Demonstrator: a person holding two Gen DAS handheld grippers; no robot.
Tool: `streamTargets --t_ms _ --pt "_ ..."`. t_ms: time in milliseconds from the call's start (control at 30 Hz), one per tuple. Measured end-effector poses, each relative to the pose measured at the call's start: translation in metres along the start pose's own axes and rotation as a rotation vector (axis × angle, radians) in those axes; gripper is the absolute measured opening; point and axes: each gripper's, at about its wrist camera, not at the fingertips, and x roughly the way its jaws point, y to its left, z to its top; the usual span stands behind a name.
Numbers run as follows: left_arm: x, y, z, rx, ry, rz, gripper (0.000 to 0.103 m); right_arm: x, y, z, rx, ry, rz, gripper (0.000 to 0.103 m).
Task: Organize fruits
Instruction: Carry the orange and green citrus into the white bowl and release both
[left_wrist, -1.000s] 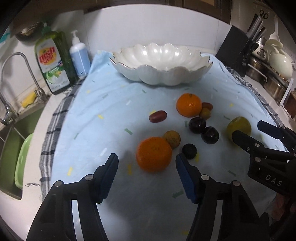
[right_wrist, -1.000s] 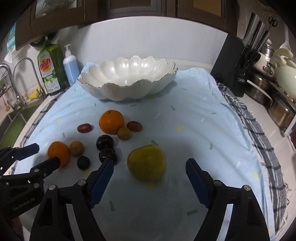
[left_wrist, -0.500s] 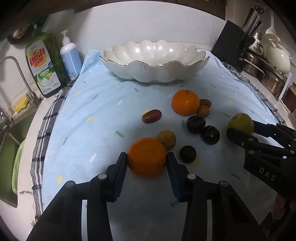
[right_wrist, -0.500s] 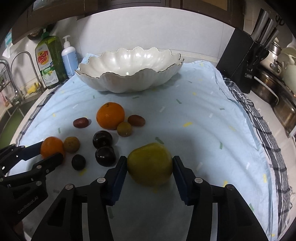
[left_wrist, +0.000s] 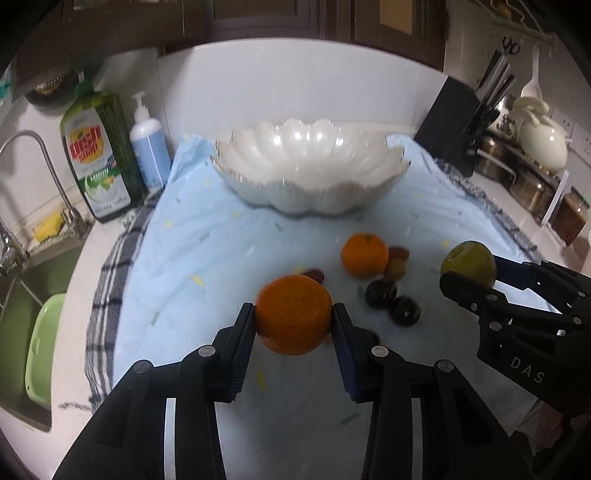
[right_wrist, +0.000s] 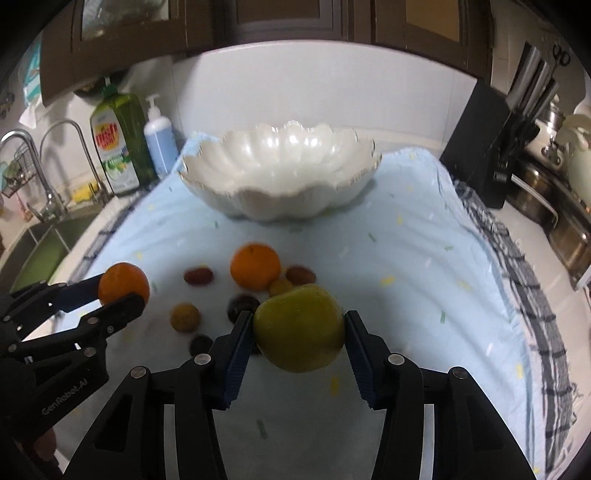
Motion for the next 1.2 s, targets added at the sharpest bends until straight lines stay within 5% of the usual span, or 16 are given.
streamTargets --t_ms 400,767,1200 --pt "-0.02 0.021 0.068 0.031 -0.138 -0.052 0.041 -0.02 0.011 0.063 -0.004 -0.136 -0.027 0.051" --pt "-0.016 0.035 0.136 0.097 -0.26 -0.026 0.041 -0.004 0.013 0.131 -0.008 -0.222 -0.044 0.051" --pt "0.054 0.039 0.203 0.132 -0.171 -0.06 0.041 0.063 -0.006 0.2 -0.03 -0.134 -0.04 0.051"
